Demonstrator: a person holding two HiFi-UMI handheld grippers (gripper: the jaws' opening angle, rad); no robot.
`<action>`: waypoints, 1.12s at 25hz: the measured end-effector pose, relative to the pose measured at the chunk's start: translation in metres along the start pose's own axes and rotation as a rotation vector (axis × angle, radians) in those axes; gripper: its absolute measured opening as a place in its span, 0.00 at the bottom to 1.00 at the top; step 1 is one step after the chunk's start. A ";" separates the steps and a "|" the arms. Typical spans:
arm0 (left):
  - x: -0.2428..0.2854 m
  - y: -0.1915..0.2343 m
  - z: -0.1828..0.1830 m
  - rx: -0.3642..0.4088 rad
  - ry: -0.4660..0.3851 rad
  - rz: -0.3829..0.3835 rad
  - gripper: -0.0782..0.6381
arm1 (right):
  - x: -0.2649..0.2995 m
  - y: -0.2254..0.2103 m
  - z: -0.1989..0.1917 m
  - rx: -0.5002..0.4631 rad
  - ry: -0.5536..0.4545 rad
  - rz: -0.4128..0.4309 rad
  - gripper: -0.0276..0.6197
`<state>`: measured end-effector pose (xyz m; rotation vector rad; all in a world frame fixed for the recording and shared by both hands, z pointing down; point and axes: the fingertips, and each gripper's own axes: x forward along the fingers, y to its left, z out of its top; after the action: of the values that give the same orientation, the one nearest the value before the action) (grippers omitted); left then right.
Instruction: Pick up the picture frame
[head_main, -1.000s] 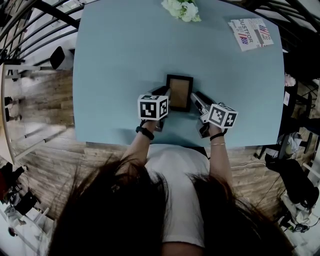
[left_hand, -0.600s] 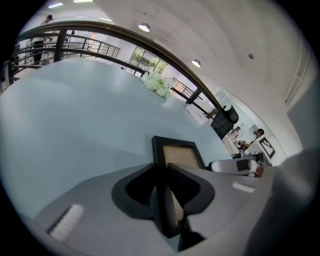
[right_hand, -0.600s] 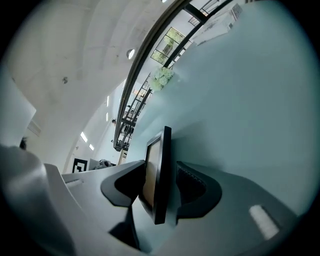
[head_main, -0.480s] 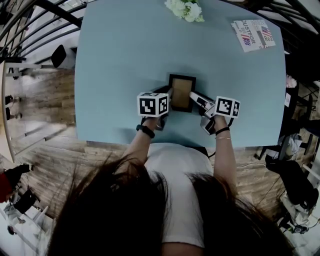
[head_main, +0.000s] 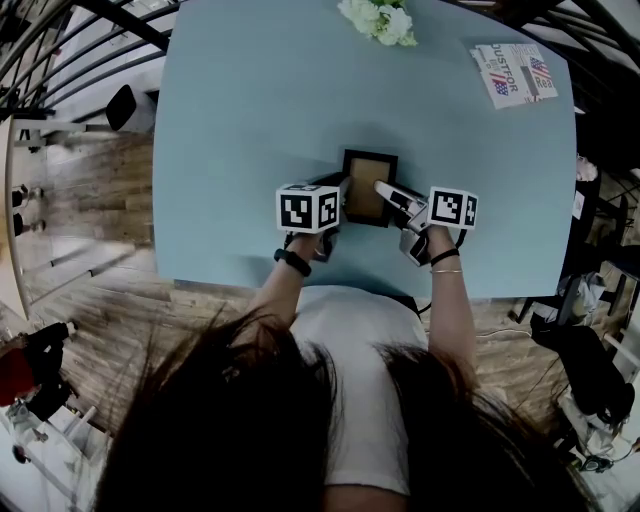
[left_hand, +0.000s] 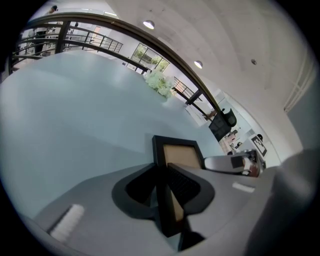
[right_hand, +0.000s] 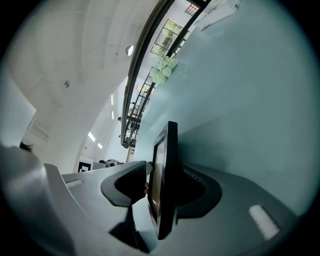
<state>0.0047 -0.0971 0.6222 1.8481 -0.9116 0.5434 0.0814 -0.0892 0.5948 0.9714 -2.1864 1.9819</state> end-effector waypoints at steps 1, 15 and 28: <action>0.000 0.000 0.000 -0.002 0.000 -0.002 0.24 | 0.001 0.001 0.000 0.001 0.004 0.005 0.30; 0.000 0.001 0.000 -0.029 0.001 -0.022 0.24 | 0.019 0.011 0.004 0.049 0.025 0.090 0.29; -0.002 0.002 0.002 -0.061 -0.009 -0.032 0.24 | 0.026 0.005 0.007 0.076 0.000 0.065 0.07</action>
<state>0.0022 -0.0984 0.6213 1.8086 -0.8936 0.4833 0.0606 -0.1064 0.6004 0.9203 -2.1841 2.1076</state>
